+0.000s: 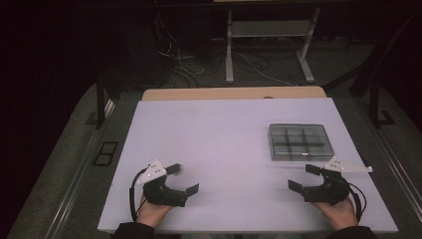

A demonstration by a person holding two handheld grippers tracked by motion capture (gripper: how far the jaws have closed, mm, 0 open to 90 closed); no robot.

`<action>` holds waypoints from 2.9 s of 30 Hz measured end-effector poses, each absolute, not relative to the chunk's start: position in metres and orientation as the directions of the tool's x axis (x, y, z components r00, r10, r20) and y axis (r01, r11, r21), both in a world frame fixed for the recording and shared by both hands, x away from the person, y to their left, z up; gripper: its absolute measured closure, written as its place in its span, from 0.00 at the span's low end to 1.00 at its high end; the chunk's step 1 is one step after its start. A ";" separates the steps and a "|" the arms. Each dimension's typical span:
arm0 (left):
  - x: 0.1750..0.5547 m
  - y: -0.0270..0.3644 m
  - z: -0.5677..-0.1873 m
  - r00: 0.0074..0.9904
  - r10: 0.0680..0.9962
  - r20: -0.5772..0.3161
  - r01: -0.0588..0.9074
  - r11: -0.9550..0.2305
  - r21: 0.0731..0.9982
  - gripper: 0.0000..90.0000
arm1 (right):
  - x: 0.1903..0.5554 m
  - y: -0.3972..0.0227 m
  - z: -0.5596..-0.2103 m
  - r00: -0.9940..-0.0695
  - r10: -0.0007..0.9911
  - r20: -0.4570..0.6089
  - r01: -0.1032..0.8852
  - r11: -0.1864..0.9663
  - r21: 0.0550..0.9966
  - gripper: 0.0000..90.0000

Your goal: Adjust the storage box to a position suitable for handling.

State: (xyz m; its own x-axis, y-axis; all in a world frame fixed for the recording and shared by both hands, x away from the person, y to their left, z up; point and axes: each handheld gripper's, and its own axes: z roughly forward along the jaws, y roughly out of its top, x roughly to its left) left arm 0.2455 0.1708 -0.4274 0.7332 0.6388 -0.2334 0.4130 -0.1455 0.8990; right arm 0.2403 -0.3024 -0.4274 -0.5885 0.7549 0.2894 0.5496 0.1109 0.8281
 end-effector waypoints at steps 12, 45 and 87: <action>0.247 0.173 -0.428 0.726 0.638 -0.257 0.429 -0.128 0.894 0.00 | 0.240 -0.300 -0.427 -0.603 0.742 0.293 0.556 0.127 0.821 0.01; 0.247 0.175 -0.430 0.709 0.649 -0.275 0.446 -0.111 0.888 0.00 | 0.266 -0.305 -0.391 -0.619 0.747 0.242 0.579 0.225 0.784 0.01; 0.247 0.176 -0.430 0.706 0.650 -0.280 0.450 -0.106 0.887 0.00 | 0.331 -0.350 -0.366 -0.584 0.776 0.237 0.652 0.275 0.706 0.01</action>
